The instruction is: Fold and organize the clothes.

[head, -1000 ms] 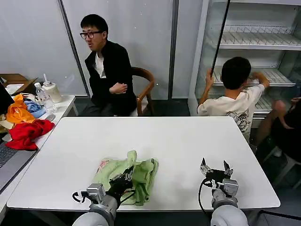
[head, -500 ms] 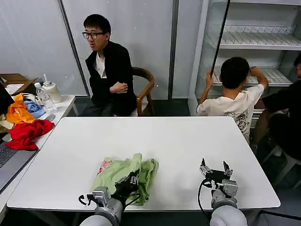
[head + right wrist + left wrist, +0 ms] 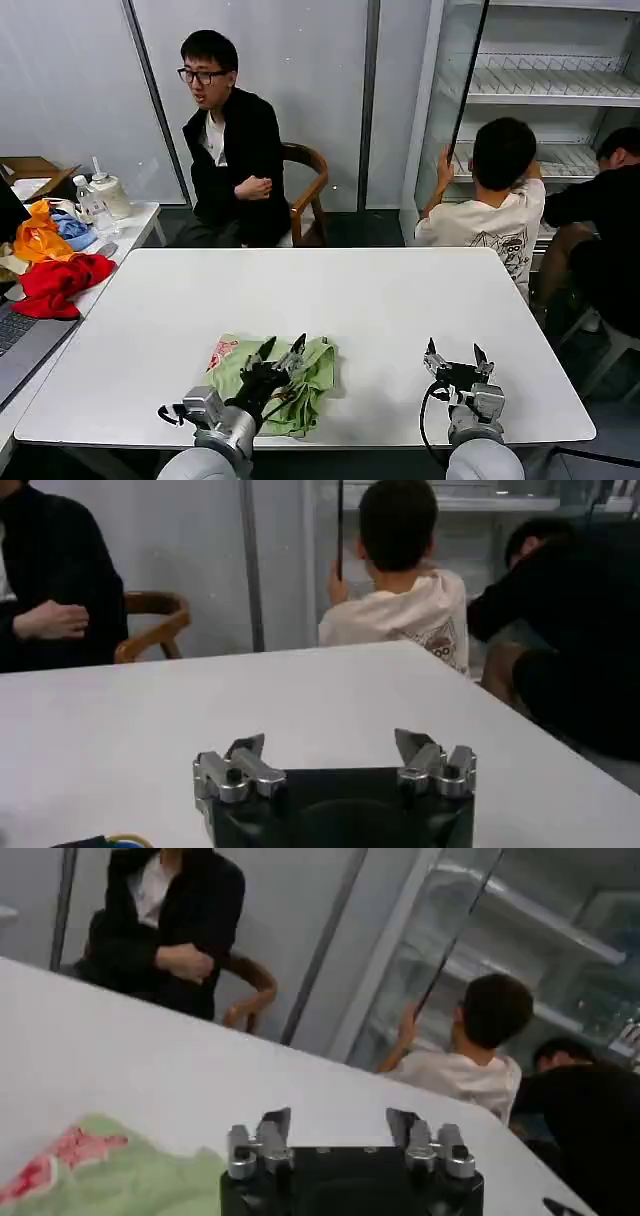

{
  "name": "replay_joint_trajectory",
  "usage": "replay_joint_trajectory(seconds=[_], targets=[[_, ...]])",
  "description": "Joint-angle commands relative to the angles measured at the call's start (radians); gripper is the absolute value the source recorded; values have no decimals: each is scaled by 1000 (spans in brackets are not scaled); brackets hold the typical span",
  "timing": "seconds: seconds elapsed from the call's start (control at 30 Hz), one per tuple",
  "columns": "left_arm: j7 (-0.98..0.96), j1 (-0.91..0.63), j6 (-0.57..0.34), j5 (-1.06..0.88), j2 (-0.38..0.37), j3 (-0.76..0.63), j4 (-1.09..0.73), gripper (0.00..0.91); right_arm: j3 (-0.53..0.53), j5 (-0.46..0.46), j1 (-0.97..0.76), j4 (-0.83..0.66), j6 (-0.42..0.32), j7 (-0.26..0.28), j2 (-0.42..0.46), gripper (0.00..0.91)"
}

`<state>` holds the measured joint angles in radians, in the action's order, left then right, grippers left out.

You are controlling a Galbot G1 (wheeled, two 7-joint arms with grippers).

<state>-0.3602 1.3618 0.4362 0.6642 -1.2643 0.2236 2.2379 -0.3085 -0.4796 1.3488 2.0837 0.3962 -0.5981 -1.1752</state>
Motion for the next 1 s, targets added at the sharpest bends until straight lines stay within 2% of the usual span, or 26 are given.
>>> replay_joint_trajectory(seconds=[0.03, 0.17, 0.33, 0.5, 0.83, 1.0], targets=[[5, 36, -31, -96, 145, 164, 32, 907, 2, -1, -4, -5, 0, 2, 0, 907], [-24, 71, -14, -147, 230, 247, -10, 907, 7, -1, -9, -13, -3, 4, 0, 907], [-46, 92, 7, -152, 268, 288, -71, 907, 9, -6, -13, -17, -5, 6, 1, 907], [-49, 88, 3, -155, 266, 282, -131, 907, 6, -13, -24, -17, -4, 7, 5, 907], [-25, 96, -68, -108, 211, 251, -241, 907, 2, -27, -33, -21, -6, 9, 13, 907], [-20, 103, -77, -17, 192, 243, -254, 907, 0, -29, -39, -21, -4, 9, 15, 907]])
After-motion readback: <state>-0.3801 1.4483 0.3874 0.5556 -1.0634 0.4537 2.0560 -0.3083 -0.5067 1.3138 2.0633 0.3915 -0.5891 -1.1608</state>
